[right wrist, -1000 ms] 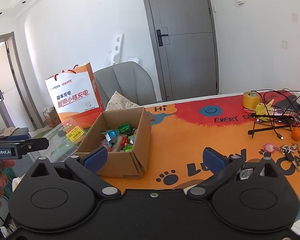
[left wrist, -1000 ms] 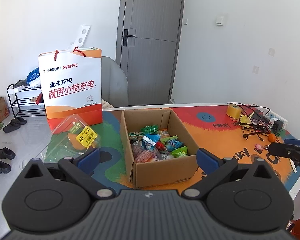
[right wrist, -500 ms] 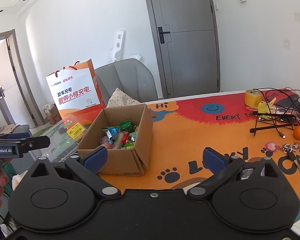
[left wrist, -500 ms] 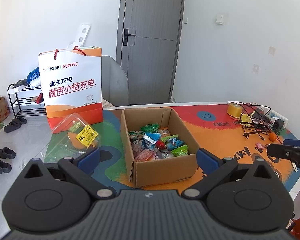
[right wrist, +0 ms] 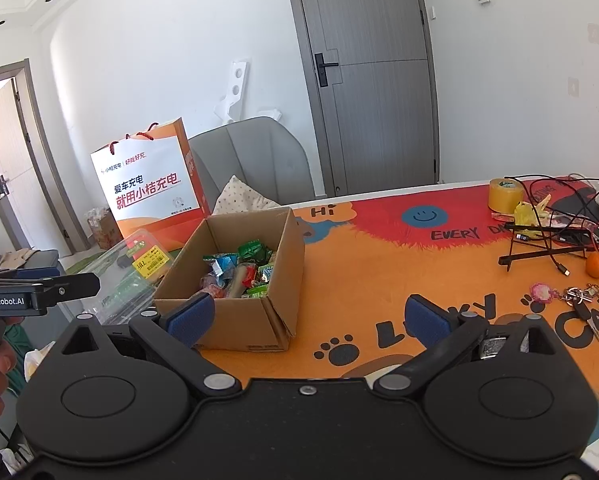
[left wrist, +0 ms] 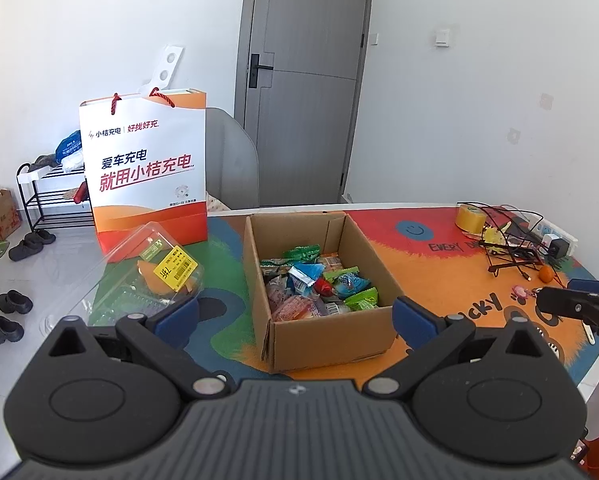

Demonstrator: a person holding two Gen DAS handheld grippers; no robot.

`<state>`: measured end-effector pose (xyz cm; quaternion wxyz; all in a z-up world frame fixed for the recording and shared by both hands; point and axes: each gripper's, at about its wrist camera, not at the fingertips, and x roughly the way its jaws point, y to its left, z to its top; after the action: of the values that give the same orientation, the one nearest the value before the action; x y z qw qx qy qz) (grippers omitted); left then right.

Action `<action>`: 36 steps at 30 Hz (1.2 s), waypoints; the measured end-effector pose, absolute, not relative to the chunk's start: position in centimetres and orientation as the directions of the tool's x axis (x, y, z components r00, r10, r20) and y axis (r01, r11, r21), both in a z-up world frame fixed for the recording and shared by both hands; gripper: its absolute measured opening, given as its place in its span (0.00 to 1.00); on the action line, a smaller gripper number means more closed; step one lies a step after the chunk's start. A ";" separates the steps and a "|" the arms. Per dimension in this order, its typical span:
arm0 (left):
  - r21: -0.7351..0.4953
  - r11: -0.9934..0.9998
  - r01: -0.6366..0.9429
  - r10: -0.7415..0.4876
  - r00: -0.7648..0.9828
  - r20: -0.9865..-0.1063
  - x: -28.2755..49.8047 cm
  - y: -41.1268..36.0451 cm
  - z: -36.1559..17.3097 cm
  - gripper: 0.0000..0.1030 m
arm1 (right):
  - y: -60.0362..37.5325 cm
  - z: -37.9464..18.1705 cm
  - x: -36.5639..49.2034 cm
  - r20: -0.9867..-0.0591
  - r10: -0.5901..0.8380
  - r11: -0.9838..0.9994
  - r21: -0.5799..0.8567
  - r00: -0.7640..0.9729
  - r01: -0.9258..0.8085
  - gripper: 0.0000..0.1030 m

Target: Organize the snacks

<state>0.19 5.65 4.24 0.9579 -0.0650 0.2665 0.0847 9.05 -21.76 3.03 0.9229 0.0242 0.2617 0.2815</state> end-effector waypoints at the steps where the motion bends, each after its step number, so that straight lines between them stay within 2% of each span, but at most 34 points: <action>1: -0.079 0.977 -0.196 0.127 0.843 -0.523 0.2 5.6 4.2 0.99 | -21.8 3.0 9.1 -0.469 0.532 0.840 0.192 0.705 -0.507 1.00; 36: -0.093 0.979 -0.182 0.102 0.831 -0.547 0.8 5.2 3.5 0.99 | -21.8 2.3 9.4 -0.481 0.533 0.840 0.202 0.696 -0.503 1.00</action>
<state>0.79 5.24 3.51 0.9542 -0.0708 0.2810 0.0743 9.39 -21.84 2.26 0.9204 0.0275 0.2698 0.2814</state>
